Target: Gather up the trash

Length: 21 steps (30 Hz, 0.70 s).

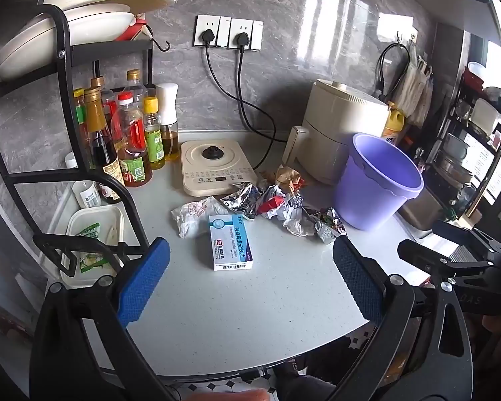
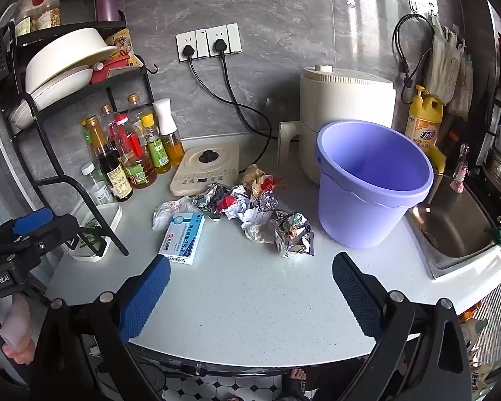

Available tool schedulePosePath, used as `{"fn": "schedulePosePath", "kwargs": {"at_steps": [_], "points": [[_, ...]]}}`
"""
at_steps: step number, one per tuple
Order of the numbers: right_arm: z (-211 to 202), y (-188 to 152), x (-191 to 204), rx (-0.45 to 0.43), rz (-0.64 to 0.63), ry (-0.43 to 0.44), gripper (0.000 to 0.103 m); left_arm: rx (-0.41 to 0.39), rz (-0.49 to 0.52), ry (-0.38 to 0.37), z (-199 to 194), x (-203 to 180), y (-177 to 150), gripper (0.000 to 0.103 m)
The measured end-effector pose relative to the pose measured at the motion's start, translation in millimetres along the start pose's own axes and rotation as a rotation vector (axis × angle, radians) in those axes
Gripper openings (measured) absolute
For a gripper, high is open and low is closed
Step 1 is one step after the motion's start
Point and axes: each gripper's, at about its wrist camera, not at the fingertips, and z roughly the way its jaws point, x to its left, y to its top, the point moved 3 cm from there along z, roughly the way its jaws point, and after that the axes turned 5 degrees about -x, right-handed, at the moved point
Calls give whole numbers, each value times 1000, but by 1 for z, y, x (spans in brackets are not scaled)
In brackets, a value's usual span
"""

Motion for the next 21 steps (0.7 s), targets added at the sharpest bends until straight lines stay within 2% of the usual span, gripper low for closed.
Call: {"fn": "schedulePosePath", "kwargs": {"at_steps": [21], "points": [[7,0,6,9,-1,9,95,17,-8,3,3,7,-4,97]]}}
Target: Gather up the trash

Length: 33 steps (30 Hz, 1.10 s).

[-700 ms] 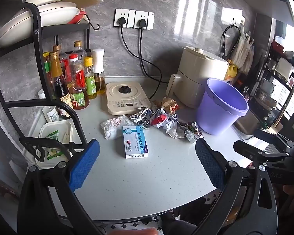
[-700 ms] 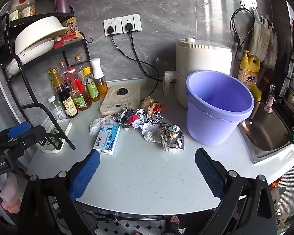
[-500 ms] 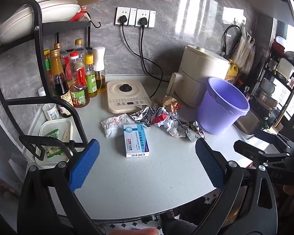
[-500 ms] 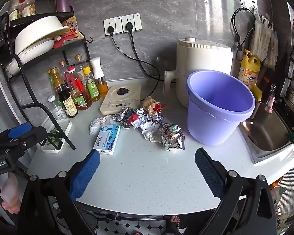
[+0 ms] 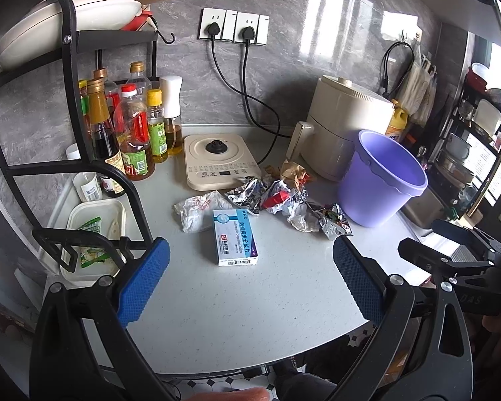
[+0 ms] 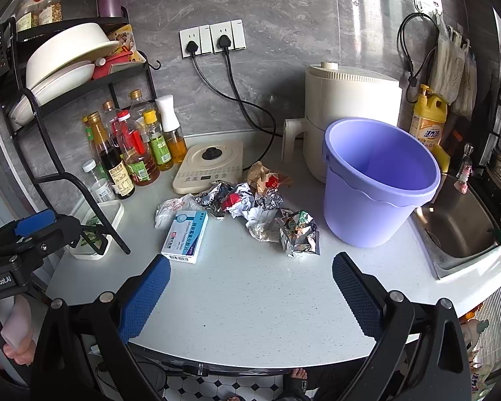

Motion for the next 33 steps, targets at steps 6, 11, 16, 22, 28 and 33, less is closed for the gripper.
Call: {"fn": "schedulePosePath", "kwargs": {"at_steps": [6,11,16,22,28,33], "points": [[2,-1,3,3,0,-2,95,1,-6,1,-1,4,0,97],[2,-1,4,3,0,-2,95,1,-8,1,-1,3,0,97],[2,-1,4,4,0,-3,95,-1,-10,-1,-2,4,0,97],[2,-1,4,4,-1,-3,95,0,-12,3,-3,5,1,97],[1,-2,4,2,-2,-3,95,-1,-13,6,-5,5,2,97],[1,-4,4,4,-2,-2,95,-1,-9,5,-5,3,1,97]]}}
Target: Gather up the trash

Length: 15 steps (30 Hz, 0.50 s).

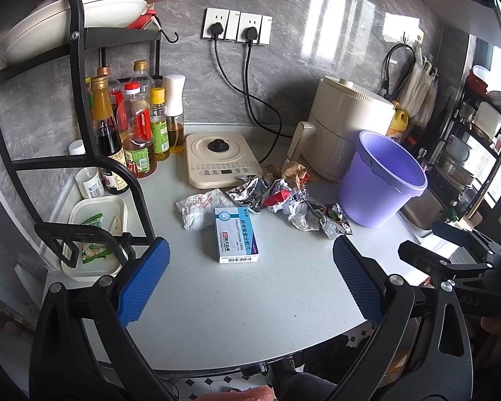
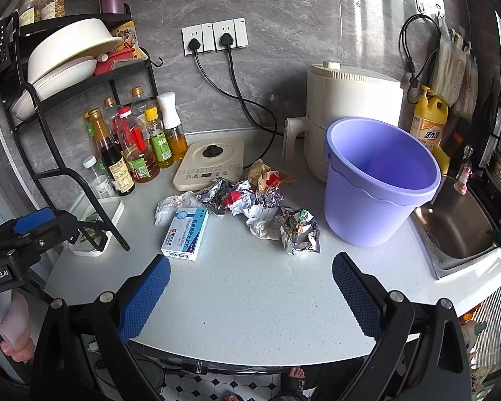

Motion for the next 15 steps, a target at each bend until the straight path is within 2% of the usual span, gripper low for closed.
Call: {"fn": "schedulePosePath", "kwargs": {"at_steps": [15], "points": [[-2,-3,0,-3,0,4,95,4,2,10,-4,-3,-8,97]]}}
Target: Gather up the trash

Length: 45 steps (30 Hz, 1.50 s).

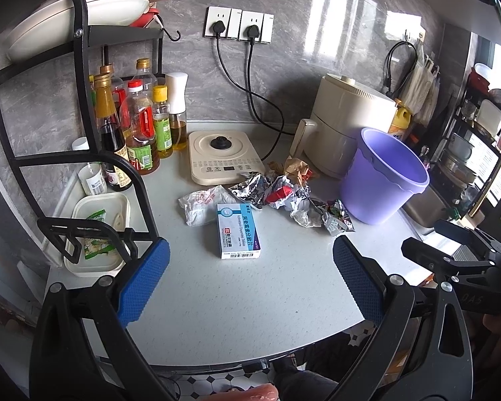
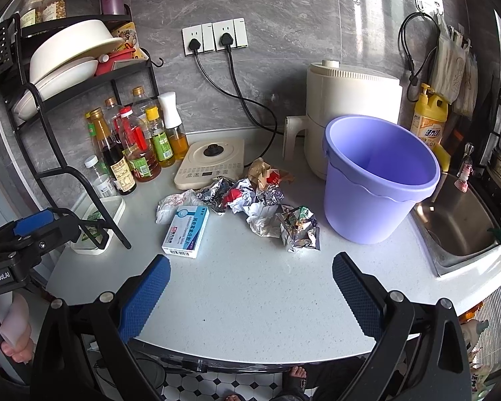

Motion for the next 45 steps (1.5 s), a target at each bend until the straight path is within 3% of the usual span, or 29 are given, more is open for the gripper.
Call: {"fn": "schedulePosePath", "kwargs": {"at_steps": [14,24,32,34,45], "points": [[3,5,-5,-4,0,1,95,9,7,0,14,-2,6,97],[36,6,-16,20,-12,-15,95,48,2,-5,60,-2,4,97],[95,-7,-38,96,-10,-14,82,137,-32,19,119,6,-9,86],[110,-11,-45,114,-16,-24,74,164,-36,27,134,7,-13,86],[171,-20,-64,156,-41,-16,61,284,-47,88,205,12,-38,86]]}}
